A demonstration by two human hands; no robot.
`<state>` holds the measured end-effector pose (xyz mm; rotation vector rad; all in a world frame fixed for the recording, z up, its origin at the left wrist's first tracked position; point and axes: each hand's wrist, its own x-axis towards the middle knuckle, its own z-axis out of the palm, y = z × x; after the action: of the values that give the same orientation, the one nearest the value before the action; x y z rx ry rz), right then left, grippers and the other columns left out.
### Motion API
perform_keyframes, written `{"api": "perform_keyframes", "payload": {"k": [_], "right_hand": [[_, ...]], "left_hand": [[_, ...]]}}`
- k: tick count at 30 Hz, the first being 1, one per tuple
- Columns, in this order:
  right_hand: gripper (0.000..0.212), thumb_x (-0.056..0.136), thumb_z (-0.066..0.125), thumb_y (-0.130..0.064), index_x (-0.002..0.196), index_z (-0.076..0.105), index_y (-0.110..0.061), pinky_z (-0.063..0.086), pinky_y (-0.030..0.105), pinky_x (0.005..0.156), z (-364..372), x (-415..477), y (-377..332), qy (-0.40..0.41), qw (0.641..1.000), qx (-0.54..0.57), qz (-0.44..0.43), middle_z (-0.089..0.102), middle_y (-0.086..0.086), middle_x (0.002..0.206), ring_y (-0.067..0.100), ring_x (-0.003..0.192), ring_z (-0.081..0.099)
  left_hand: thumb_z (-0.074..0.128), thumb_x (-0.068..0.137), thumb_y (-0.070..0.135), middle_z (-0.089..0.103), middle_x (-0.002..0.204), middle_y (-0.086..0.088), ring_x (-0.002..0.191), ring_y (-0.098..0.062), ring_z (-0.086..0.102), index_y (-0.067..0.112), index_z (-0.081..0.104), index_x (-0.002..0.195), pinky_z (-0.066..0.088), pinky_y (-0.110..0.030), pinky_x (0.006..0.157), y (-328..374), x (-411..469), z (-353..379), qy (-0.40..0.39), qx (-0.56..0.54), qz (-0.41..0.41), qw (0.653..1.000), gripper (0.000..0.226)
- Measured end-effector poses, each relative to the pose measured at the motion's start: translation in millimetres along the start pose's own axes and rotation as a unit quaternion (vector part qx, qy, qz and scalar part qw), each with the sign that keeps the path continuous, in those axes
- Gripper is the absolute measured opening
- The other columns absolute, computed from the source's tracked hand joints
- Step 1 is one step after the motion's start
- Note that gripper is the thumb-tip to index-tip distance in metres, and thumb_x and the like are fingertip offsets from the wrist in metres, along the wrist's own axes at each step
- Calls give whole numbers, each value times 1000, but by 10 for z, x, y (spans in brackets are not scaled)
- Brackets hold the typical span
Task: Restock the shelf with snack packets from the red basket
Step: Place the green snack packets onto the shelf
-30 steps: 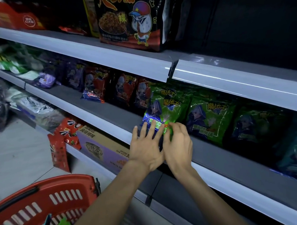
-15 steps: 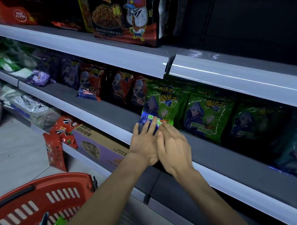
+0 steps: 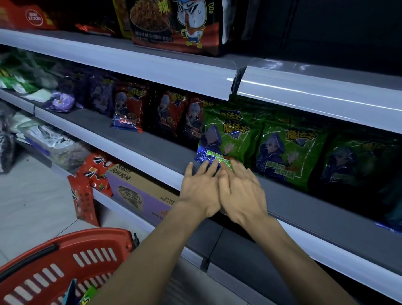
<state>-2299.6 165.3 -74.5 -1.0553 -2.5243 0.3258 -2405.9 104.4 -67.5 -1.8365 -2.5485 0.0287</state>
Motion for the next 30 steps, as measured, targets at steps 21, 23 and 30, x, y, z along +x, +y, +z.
{"api": "perform_keyframes", "payload": {"k": [21,23,30], "right_hand": [[55,102,31,-33,148,54,-15,43,41,110,-770,-987,-1044,-72,986,27,-147,55,14,149,31,140,48],[58,96,29,-34,143,57,-14,48,41,103,-734,-1262,-1178,-106,977,38,-181,59,11,142,30,132,54],[42,106,39,-28,145,53,-23,52,44,95,-602,-1954,-1505,-204,952,139,-178,67,8,133,32,119,63]], "left_hand": [[44,77,72,19,173,3,154,-22,35,35,33,161,35,-43,121,-541,-2710,-294,19,-251,-222,942,92],[55,79,69,22,172,4,153,-20,35,33,36,160,41,-44,118,-605,-3040,-199,30,-357,-275,892,91],[61,100,51,33,168,1,152,-23,35,29,30,163,31,-37,121,-644,-3638,168,14,-452,-349,821,73]]}}
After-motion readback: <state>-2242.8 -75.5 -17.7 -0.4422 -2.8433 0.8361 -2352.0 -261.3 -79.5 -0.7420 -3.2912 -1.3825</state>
